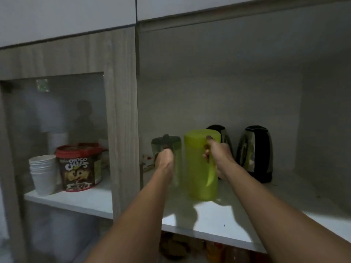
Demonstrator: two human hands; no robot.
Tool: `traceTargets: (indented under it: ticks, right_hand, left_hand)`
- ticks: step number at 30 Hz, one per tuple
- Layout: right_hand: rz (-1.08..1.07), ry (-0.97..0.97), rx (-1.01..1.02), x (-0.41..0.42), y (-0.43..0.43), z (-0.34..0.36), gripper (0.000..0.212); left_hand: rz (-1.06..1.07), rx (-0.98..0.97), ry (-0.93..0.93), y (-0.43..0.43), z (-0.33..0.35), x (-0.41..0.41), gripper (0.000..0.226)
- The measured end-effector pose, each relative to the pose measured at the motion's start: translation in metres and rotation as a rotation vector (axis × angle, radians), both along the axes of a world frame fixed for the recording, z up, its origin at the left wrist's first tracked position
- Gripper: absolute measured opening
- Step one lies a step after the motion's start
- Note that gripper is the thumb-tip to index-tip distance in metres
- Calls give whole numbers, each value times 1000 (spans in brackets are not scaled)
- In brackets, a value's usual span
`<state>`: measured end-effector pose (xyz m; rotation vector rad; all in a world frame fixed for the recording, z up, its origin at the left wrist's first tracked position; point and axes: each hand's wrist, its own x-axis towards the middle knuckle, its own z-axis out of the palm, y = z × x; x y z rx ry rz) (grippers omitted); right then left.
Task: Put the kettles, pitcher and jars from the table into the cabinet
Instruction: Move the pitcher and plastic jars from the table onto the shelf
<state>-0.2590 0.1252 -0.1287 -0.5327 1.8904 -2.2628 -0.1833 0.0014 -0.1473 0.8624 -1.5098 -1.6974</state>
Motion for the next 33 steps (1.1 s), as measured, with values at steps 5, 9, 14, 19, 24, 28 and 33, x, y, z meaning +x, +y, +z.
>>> traceTargets:
  ticks: [5, 9, 14, 19, 24, 28, 33]
  right_hand:
    - [81, 17, 0, -72, -66, 3, 32]
    - [81, 59, 26, -117, -110, 1, 40]
    - [70, 89, 109, -160, -145, -2, 45]
    - [35, 107, 112, -194, -167, -3, 42]
    - [14, 167, 176, -198, -180, -6, 64]
    - [25, 194, 200, -194, -186, -5, 67]
    - [-27, 164, 275, -191, -176, -8, 51]
  left_hand:
    - [33, -68, 27, -47, -20, -65, 42]
    - [0, -60, 43, -74, -23, -105, 34]
    - [3, -105, -25, -104, -16, -143, 54]
    - [40, -67, -74, -132, -20, -170, 44]
    - [75, -110, -94, -147, -27, -179, 62]
    - [122, -150, -137, -145, -26, -175, 79]
    - [198, -271, -320, -147, -39, -161, 94]
